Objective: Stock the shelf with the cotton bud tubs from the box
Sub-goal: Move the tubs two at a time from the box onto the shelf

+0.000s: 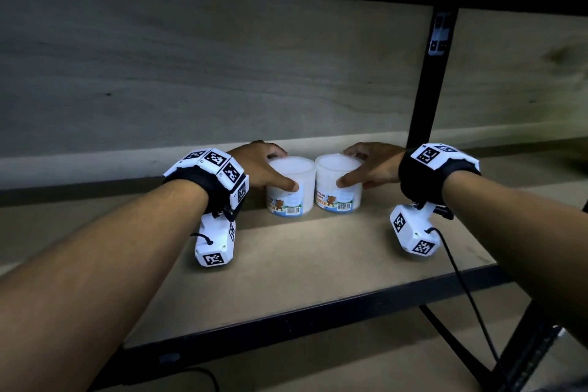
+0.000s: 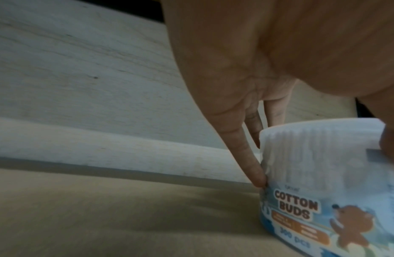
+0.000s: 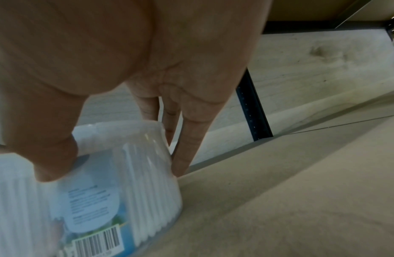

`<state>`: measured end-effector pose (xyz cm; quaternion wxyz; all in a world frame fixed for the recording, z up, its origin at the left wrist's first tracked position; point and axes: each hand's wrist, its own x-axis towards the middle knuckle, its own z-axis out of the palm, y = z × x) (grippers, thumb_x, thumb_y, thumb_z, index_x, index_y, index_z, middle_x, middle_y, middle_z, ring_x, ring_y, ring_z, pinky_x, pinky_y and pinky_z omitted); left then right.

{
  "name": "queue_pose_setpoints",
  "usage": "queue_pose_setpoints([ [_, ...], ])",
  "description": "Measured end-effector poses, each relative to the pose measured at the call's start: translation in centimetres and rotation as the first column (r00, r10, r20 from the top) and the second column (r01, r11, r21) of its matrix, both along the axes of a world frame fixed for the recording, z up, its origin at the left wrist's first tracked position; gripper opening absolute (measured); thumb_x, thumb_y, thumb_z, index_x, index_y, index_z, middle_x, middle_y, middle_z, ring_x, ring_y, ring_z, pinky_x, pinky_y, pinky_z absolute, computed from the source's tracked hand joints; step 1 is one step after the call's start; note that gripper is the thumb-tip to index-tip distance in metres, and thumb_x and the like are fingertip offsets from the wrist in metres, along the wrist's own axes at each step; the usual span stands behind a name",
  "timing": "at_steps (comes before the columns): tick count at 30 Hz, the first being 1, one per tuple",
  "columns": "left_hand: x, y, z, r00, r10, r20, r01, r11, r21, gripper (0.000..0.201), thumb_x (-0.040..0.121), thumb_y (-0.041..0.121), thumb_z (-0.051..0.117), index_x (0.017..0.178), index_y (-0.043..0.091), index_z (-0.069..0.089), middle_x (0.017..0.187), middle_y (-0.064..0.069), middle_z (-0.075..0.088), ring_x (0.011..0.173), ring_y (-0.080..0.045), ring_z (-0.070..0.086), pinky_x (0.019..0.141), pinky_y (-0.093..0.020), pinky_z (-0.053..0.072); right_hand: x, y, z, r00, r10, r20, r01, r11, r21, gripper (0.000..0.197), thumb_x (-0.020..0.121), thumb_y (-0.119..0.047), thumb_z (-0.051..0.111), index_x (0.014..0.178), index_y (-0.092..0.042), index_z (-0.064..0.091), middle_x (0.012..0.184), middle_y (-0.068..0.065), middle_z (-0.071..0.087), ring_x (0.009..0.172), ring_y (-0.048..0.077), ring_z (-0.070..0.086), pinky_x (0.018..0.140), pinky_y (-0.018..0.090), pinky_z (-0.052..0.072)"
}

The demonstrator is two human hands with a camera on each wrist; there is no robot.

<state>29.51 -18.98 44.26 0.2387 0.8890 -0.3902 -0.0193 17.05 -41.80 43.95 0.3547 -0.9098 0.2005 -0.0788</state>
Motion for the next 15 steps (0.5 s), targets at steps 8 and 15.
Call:
queue_pose_setpoints([
  [8,0.1,0.0,0.0,1.000,0.007,-0.018,-0.007,1.000,0.000,0.088,0.053,0.056,0.084,0.131,0.025,0.057,0.126,0.009,0.061,0.111,-0.012,0.059,0.102,-0.030,0.045,0.2,-0.1,-0.2,1.000,-0.012,-0.005,0.012,1.000,0.005,0.090,0.065,-0.032,0.089,0.143,-0.024,0.045,0.136,-0.003,0.050,0.115,0.016,0.057,0.088,0.035,0.058],
  [15,-1.0,1.0,0.1,0.998,0.018,0.060,-0.021,0.999,0.039,0.095,0.071,0.054,0.080,0.150,0.025,0.036,0.149,0.003,0.043,0.133,-0.015,0.045,0.111,-0.028,0.034,-1.7,1.6,0.8,0.998,-0.013,-0.054,0.003,0.982,-0.190,0.117,0.056,-0.054,0.086,0.153,-0.033,0.023,0.149,0.003,0.037,0.111,0.025,0.061,0.085,0.042,0.059],
])
